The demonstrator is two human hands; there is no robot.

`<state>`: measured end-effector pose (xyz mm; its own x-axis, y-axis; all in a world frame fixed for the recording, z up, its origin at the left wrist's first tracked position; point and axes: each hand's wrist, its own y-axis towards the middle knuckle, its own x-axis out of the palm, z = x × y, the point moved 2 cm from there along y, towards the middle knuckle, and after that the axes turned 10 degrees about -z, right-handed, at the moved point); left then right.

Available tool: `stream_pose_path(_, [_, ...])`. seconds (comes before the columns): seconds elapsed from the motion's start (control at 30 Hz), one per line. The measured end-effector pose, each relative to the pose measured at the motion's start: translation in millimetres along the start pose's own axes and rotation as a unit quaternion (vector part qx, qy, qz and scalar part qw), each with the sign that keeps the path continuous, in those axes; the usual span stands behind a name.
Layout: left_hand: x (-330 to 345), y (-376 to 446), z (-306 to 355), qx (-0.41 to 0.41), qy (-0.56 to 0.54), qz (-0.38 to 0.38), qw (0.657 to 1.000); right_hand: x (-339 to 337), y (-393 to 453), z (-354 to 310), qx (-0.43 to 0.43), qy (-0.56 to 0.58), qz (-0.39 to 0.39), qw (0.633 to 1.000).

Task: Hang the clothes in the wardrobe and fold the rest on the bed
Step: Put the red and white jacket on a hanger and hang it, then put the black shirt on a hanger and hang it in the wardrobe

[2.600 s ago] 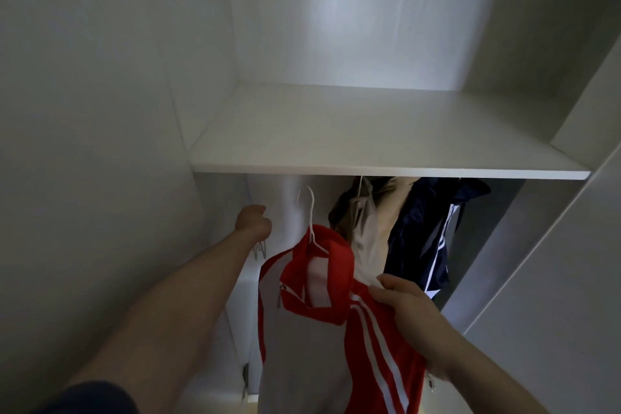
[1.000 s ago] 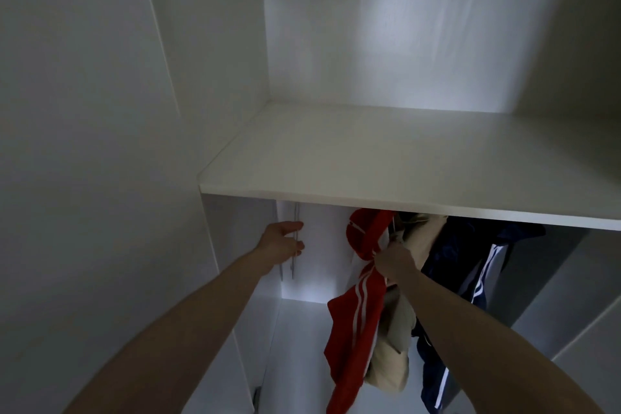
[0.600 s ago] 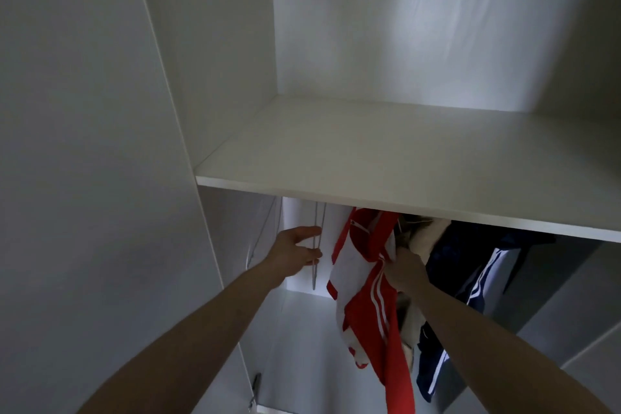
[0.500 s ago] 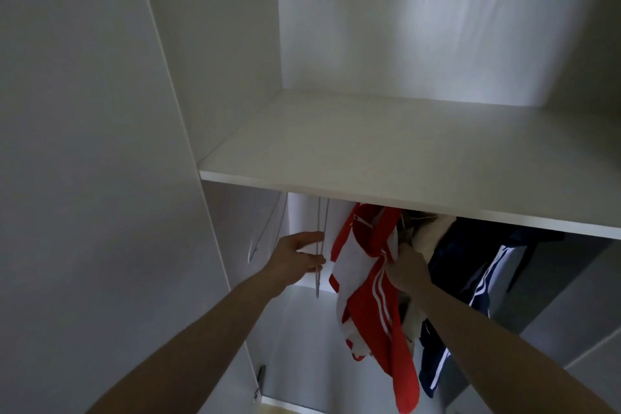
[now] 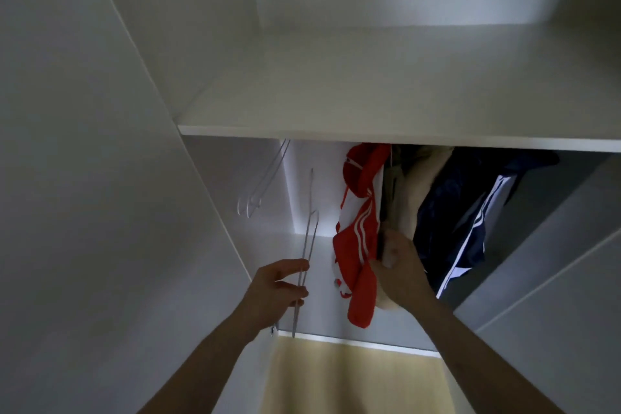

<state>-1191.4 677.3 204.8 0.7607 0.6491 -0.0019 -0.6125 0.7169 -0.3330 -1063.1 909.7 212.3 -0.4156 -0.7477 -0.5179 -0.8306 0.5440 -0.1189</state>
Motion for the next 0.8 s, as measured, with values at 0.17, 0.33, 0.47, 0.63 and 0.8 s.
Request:
stream_pose_path(0.17, [-5.1, -14.9, -52.5, -0.054, 0.032, -0.020, 0.998, 31.1, -74.0, 33.0, 0.119, 0.057, -0.008, 0.991])
stream_pose_path(0.33, [-5.8, -22.8, -97.3, -0.114, 0.129, -0.085, 0.981, 66.9, -147.2, 43.2, 0.213, 0.100, 0.011, 0.972])
stream_pose_path(0.47, [1.4, -44.3, -128.9, -0.154, 0.189, -0.157, 0.957, 96.8, -210.3, 45.5, 0.277, 0.118, 0.046, 0.952])
stream_pose_path(0.63, [27.3, -75.1, -150.5, -0.121, 0.335, -0.261, 0.897, 116.8, -298.1, 49.7, 0.326, 0.133, 0.077, 0.933])
stream_pose_path(0.8, [75.4, -110.8, -146.0, -0.006, 0.471, -0.369, 0.801, 124.5, -393.6, 58.7, 0.375, 0.175, 0.140, 0.900])
